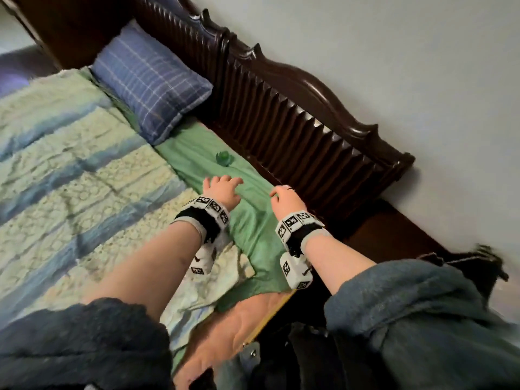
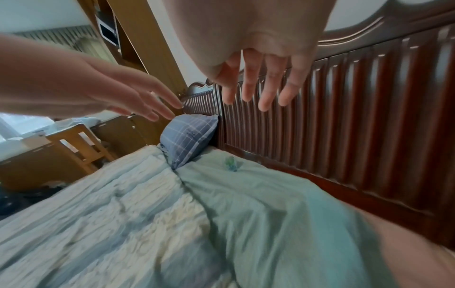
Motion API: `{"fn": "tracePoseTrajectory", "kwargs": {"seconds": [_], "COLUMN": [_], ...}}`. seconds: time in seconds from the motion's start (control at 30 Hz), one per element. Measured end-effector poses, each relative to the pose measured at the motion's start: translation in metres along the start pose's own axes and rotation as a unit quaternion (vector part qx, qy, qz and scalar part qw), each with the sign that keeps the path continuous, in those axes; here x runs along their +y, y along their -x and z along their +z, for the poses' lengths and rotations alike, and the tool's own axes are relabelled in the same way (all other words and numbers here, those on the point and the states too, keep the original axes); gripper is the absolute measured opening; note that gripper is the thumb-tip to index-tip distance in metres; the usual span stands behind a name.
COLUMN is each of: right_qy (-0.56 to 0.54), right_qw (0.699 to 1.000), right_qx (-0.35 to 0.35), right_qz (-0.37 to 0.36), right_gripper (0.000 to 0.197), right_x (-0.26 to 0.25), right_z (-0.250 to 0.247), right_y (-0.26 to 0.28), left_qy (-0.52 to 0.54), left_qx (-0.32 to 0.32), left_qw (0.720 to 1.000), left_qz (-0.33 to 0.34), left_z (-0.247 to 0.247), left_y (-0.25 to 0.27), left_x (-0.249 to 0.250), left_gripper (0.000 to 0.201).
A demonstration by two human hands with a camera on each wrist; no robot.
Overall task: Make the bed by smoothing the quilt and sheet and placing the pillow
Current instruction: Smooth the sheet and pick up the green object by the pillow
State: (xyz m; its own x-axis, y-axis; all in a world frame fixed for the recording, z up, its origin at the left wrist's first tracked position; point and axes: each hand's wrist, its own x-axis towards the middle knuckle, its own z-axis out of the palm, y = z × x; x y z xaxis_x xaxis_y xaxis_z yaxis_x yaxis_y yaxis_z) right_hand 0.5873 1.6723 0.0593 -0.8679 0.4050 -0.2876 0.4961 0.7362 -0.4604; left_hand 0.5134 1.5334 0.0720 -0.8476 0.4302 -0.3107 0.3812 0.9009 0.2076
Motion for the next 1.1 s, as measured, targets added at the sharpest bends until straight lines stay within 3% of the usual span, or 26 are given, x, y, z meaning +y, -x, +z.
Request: {"fn": "tracePoseTrajectory", "kwargs": {"seconds": [0.13,0.3,0.43,0.6,0.7,0.83,0.93,1.1], "right_qy": [-0.054,-0.14,-0.248,-0.265,-0.283,-0.319,-0.346,-0.46], "right_qw": [0.998,0.987,0.965,0.959,0.952,0.938,0.923,0.852], "right_qx": [-0.025,-0.072,-0.068,-0.073,-0.09,-0.11,-0.138,-0.168], "right_qz": [-0.03,-0.002,0.053,0.063,0.068,0.08,0.098,0.184], "right_gripper": [0.025,0.031,0.035,0.033,0.036,0.044,0.05,0.054], "right_x": [-0.016,-0.02,-0.012,0.0,0.001,-0.005,-0.014,-0.033], "right_z": [-0.012,0.018,0.054,0.104,0.143,0.193,0.222,0.246], "right_y": [-0.082,-0.154,-0.215,-0.277,-0.31,-0.355,-0.384,-0.4], "left_qy": [0.074,0.123,0.221,0.305,0.326,0.294,0.277,0.228], "left_qx": [0.01,0.002,0.018,0.082,0.089,0.052,0.011,-0.05], "left_qw": [0.996,0.986,0.969,0.944,0.937,0.951,0.956,0.969], "left_qz": [-0.05,-0.109,-0.105,-0.095,-0.085,-0.082,-0.097,-0.076], "left_z": [-0.014,-0.005,0.028,0.073,0.099,0.13,0.144,0.162], "left_y": [-0.054,-0.119,-0.18,-0.243,-0.278,-0.318,-0.344,-0.378], "left_x": [0.013,-0.025,-0.056,-0.071,-0.083,-0.107,-0.13,-0.152], "left_gripper": [0.05,0.047,0.045,0.043,0.045,0.052,0.069,0.085]}}
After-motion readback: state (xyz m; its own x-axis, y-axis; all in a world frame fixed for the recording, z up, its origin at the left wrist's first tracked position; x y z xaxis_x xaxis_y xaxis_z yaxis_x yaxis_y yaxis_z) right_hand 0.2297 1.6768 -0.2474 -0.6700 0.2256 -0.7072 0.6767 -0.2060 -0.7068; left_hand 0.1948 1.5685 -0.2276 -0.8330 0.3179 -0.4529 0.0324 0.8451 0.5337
